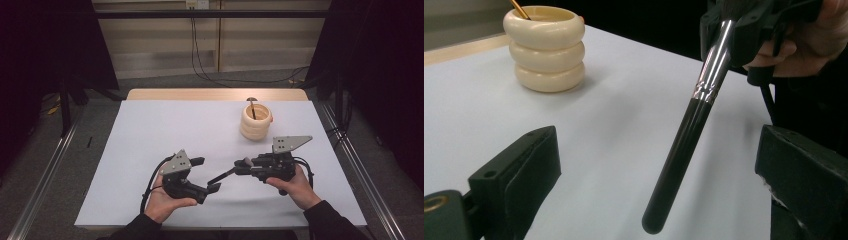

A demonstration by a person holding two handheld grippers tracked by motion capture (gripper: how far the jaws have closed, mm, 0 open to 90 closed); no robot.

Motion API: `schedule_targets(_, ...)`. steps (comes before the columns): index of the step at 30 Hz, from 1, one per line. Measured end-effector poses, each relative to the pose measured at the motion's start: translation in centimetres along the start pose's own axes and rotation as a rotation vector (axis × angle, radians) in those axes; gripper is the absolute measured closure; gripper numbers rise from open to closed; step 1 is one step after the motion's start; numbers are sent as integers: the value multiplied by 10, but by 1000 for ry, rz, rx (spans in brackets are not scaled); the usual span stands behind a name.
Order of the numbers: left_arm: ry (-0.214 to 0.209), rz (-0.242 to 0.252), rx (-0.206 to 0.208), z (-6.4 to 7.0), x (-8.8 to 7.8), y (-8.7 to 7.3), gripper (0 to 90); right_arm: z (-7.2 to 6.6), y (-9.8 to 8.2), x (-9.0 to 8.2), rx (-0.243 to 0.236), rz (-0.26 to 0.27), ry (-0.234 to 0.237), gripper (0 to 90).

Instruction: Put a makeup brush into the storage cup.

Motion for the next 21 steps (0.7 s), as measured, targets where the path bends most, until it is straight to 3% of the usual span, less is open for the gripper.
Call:
schedule_targets(5,15,12,20,-2,-7,1,27,1,0,-1,2,-3,-7,772)
schedule_targets(14,23,28,14,-7,-14,2,19,4,-1,-2,2,-11,-22,771)
schedule_targets(16,50,37,19,-11,-16,2,16,5,-1,-3,2,-10,-26,771)
schedule_targets(17,88,40,30,-14,-17,2,14,5,-1,-3,1,-8,-24,772)
schedule_targets(21,102,62,30,-18,-24,2,14,7,-1,-6,1,-14,-40,771)
Point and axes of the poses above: each handheld gripper's, and its own axes: x roughly forward along the jaws, y roughly out of its top, z roughly to its right, the point moved 9 cm from there along x, roughly forward along the jaws, and after that the axes turned 13 degrees about -x, right-handed, at the moved point
